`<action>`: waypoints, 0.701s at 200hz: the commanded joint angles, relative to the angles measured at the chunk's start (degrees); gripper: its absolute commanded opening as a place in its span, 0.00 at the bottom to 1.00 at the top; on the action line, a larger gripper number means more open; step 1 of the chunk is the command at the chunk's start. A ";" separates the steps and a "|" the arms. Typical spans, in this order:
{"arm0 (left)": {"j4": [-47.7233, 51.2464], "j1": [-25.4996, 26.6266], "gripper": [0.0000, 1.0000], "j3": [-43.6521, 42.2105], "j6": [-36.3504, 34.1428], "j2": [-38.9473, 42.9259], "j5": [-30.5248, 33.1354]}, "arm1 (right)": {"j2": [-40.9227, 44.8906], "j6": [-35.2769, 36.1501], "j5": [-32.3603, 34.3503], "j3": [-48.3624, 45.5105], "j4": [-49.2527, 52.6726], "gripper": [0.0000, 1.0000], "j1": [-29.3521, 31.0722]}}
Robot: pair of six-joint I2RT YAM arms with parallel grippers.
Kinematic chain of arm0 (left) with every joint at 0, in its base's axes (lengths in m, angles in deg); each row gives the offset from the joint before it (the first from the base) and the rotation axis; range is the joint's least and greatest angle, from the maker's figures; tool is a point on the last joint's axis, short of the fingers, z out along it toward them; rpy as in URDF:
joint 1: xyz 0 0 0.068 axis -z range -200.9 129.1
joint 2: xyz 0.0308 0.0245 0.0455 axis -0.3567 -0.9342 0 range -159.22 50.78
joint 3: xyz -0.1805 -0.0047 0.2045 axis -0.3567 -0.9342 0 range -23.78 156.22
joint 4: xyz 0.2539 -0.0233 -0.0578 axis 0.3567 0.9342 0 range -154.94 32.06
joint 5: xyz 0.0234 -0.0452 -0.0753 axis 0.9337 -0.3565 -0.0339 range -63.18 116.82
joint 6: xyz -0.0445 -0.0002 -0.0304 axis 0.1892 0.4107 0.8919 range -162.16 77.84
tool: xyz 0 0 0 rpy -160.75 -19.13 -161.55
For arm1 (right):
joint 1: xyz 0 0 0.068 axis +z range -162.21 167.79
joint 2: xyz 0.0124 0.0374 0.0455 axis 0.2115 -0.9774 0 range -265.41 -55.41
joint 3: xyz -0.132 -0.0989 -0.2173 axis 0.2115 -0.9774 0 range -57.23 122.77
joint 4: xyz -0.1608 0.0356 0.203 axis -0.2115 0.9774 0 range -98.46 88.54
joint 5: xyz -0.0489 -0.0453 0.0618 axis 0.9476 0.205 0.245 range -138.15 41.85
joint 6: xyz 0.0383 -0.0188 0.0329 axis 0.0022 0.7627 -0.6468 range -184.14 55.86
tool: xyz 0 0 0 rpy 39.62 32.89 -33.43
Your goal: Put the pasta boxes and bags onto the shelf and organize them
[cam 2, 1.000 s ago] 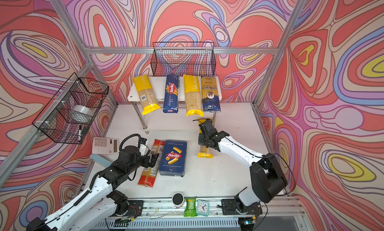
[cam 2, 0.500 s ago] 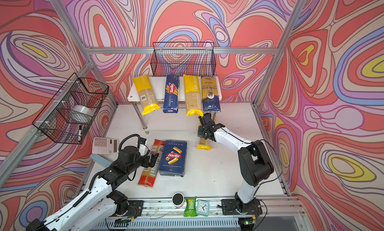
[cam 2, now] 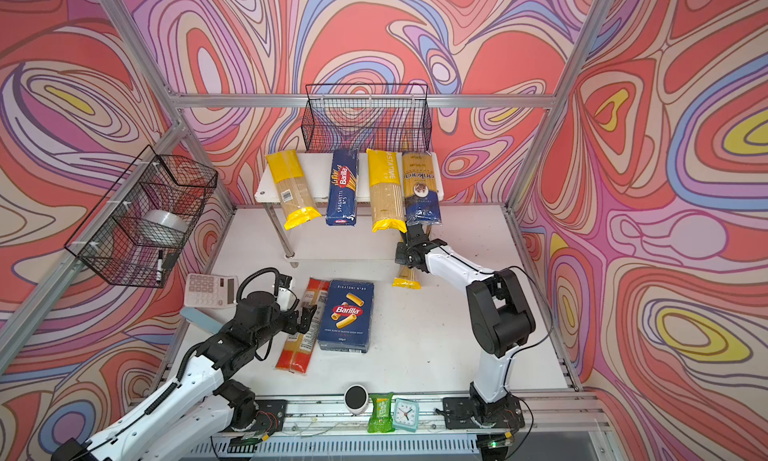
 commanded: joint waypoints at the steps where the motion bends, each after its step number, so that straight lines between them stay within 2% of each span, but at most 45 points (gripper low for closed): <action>1: 0.45 0.10 1.00 -0.03 0.21 0.79 1.01 | -0.19 0.32 2.13 1.98 -3.87 0.22 -1.08; 21: 0.45 0.15 1.00 -0.03 0.25 0.88 1.09 | 0.88 0.07 1.46 0.57 -4.08 0.42 -1.06; 53: 0.36 0.11 1.00 -0.04 0.08 0.80 0.62 | 2.73 0.06 1.72 -0.71 -3.46 0.55 -1.05; 84: 0.37 0.10 1.00 -0.02 -0.04 0.62 0.44 | 5.89 -0.04 0.70 -2.25 -2.88 0.60 -1.11; 140: 0.35 0.13 1.00 -0.06 -0.21 0.79 0.04 | 11.02 -2.26 -0.90 -8.92 -3.03 0.63 -1.06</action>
